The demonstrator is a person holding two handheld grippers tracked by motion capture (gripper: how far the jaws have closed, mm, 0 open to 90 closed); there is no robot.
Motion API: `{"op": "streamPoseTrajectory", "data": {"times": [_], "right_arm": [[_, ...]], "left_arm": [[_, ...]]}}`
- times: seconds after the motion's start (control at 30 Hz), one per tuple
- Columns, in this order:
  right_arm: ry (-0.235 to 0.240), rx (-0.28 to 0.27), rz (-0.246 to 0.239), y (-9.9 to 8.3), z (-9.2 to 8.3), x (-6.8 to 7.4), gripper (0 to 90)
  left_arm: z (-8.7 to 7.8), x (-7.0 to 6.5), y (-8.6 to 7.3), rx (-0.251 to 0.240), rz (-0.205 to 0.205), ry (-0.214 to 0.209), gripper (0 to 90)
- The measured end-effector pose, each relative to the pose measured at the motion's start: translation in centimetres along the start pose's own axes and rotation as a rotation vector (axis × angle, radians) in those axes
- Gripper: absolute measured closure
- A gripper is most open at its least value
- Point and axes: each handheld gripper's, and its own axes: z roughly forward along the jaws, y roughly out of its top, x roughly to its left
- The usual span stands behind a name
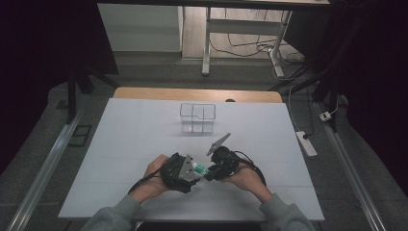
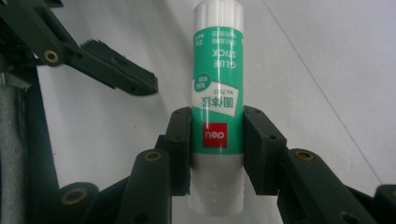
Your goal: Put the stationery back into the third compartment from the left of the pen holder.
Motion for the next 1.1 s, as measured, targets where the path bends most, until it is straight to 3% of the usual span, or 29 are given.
{"op": "streamPoseTrajectory", "data": {"times": [0.27, 0.43, 0.67, 0.8, 0.93, 0.97, 1.1], "right_arm": [[0.033, 0.021, -0.035, 0.2, 0.4, 0.3, 65.1], [0.053, 0.021, -0.041, 0.2, 0.2, 0.3, 65.1], [0.094, -0.004, -0.033, 0.2, -0.2, 0.1, 65.1], [0.098, -0.028, -0.032, 0.3, -0.7, 0.1, 65.0], [0.126, -0.096, -0.008, 0.2, -1.6, 0.0, 64.4], [0.127, -0.107, -0.007, 0.2, -1.7, 0.0, 63.8], [0.077, -0.162, -0.013, 0.0, -2.2, 0.1, 54.7]], "left_arm": [[0.5, -0.6, 0.4, 0.016, 0.089, -0.017, 32.8], [0.7, -0.8, 0.5, 0.035, 0.134, 0.007, 39.9], [0.9, -1.0, 0.5, 0.052, 0.171, 0.027, 49.0], [0.9, -0.9, 0.4, 0.074, 0.186, 0.0, 56.0], [0.8, -0.9, 0.4, 0.066, 0.19, -0.061, 64.5], [0.8, -1.0, 0.3, 0.051, 0.166, -0.069, 64.9], [0.6, -0.3, 0.0, 0.045, 0.119, -0.055, 65.2]]}}
